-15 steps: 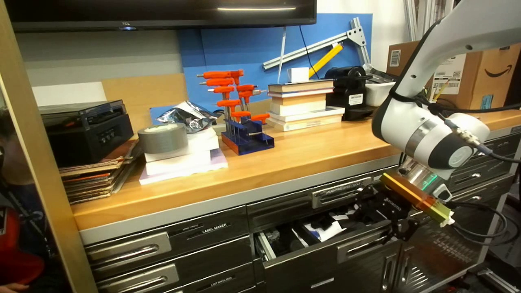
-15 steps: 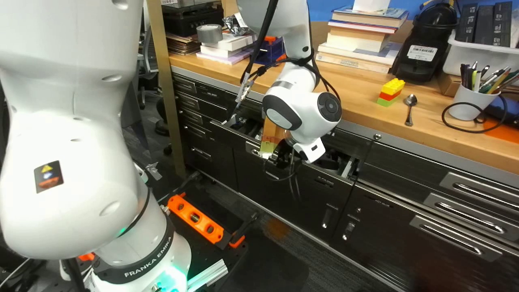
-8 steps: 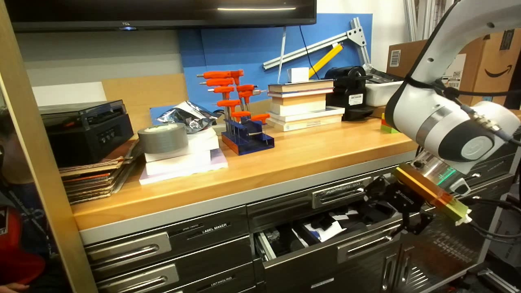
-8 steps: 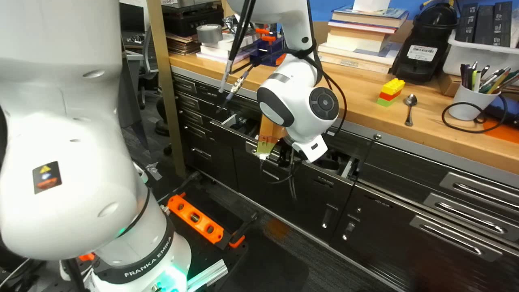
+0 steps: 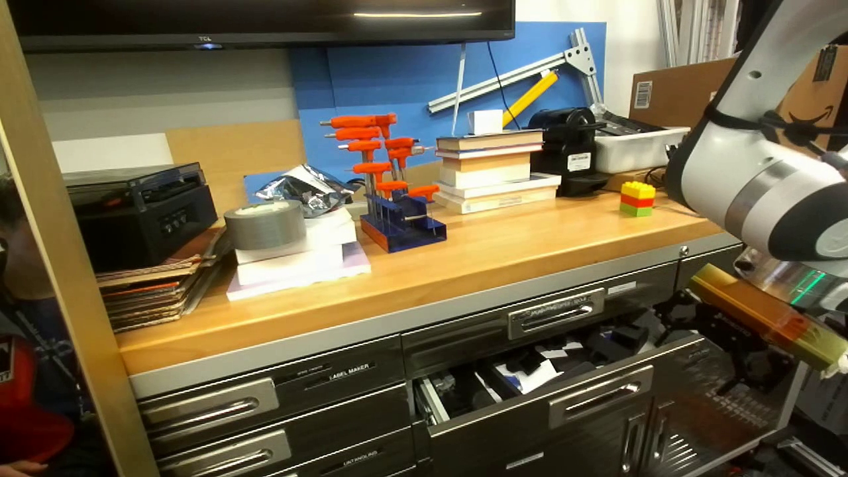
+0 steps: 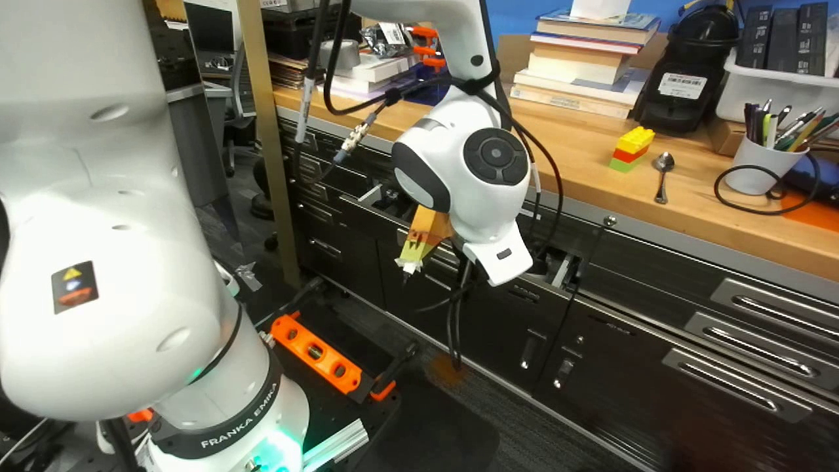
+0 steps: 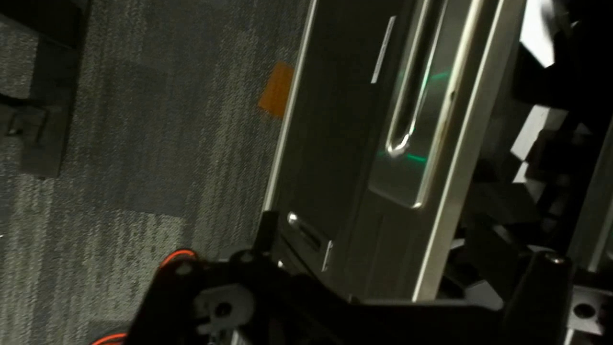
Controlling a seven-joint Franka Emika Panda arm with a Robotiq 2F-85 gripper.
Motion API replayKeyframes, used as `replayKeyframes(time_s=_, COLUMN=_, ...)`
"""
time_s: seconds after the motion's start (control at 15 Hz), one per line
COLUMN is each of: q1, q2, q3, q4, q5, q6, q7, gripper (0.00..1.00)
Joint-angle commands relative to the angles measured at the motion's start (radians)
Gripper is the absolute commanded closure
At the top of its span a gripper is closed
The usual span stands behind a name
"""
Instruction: Put the black objects in the drawer and close it
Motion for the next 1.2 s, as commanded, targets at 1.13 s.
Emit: replayKeyframes(time_s=1.13, q1=0.353, q2=0.254, q3=-0.247, q4=0.113, q5=-0.799, q6=-0.036, q7=0.784, gripper=0.0)
